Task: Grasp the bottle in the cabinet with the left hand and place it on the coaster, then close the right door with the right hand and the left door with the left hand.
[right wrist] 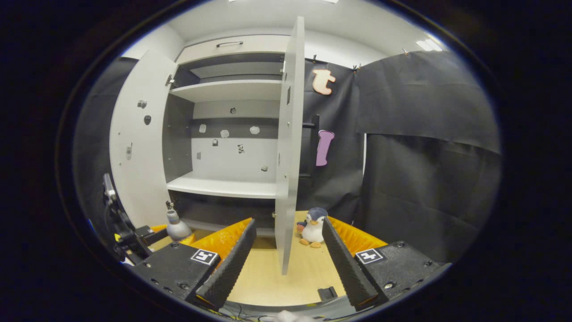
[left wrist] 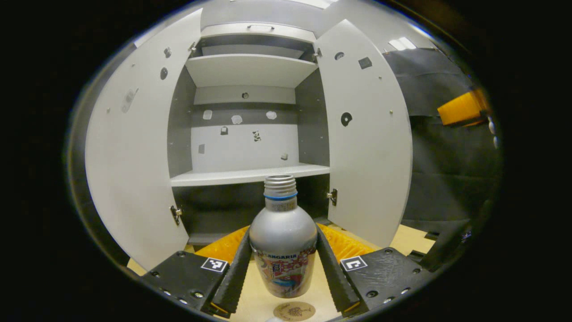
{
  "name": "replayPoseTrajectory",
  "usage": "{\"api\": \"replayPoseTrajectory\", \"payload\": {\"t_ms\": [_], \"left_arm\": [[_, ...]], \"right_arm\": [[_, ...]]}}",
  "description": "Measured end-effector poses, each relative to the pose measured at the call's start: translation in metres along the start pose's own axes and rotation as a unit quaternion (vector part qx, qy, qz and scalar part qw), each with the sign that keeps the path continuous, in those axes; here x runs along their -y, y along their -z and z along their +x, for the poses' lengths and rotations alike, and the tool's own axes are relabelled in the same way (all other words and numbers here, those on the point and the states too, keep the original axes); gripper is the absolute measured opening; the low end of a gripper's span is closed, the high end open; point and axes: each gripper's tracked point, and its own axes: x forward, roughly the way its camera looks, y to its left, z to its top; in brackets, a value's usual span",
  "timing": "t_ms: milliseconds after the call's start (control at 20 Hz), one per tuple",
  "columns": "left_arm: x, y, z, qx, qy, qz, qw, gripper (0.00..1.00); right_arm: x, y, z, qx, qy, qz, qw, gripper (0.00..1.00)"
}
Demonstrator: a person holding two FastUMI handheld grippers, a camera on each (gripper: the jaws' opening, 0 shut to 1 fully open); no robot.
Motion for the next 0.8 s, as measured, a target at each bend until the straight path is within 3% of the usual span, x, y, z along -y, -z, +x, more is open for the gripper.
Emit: {"api": "replayPoseTrajectory", "payload": {"t_ms": [50,450,500,800], "left_arm": [[0.003,0.010,-0.001,0.002,0.006,0.002,1.000,0.77],[0.018,0.093,-0.011,0.000,0.047,0.020,0.999,0.77],[0.018,0.103,-0.011,-0.004,0.049,0.013,0.999,0.80],[0.014,0.139,-0.013,-0.012,0.040,-0.016,0.999,0.77]], "right_arm": [[-0.002,-0.002,-0.001,-0.001,-0.001,-0.002,1.000,0.97],[-0.015,0.004,-0.009,-0.018,-0.011,-0.030,0.999,0.98],[-0.017,0.005,-0.010,-0.019,-0.012,-0.032,0.999,0.98],[-0.023,0.012,-0.009,-0.040,-0.022,-0.050,0.998,0.97]]}}
